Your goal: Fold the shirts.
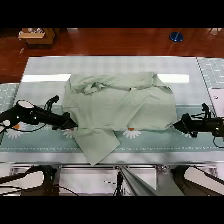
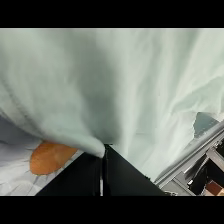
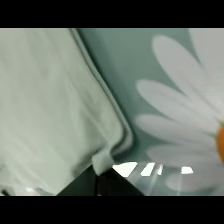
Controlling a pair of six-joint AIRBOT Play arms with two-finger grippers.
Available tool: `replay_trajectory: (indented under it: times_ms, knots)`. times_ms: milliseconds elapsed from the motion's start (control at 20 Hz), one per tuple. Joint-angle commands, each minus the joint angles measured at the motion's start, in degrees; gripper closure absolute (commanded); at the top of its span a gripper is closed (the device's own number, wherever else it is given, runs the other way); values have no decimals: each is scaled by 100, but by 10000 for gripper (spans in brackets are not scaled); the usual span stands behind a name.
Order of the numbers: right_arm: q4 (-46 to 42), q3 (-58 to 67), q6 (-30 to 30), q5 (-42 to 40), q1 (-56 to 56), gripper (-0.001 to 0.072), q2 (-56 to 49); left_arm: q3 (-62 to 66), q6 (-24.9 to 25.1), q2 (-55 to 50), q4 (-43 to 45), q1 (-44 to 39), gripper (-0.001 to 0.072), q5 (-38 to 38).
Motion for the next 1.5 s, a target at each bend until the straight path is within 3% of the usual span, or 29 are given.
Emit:
replay_trajectory:
  times_ms: [0,150,350,600,750,950,1200,1300,1450]
  knots:
    - [968,426,-396,619,136,692,55,343,85,245,-57,83,687,-238]
    - [1451,1421,-389,1113,138,692,592,1226,138,1034,-343,348,687,-577]
    - [2201,3018,-153,883,138,692,1703,3045,111,2343,-804,708,687,-678]
    - [2146,5379,612,409,136,693,2712,5558,-149,3488,-599,881,687,-210]
    - [1364,6782,1231,177,136,693,2988,6741,-636,3897,267,881,687,92]
    - [-302,8332,2127,623,136,693,3130,7663,-1353,4378,1478,879,688,-262]
    - [-1165,8841,2365,2085,138,693,3477,8310,-1915,4778,2374,879,688,-1370]
    - [-1370,8841,2234,2916,136,693,3545,8360,-2127,4798,2402,879,688,-2260]
    - [-1569,8841,2149,4041,302,693,3493,8277,-2063,4756,2409,879,688,-3624]
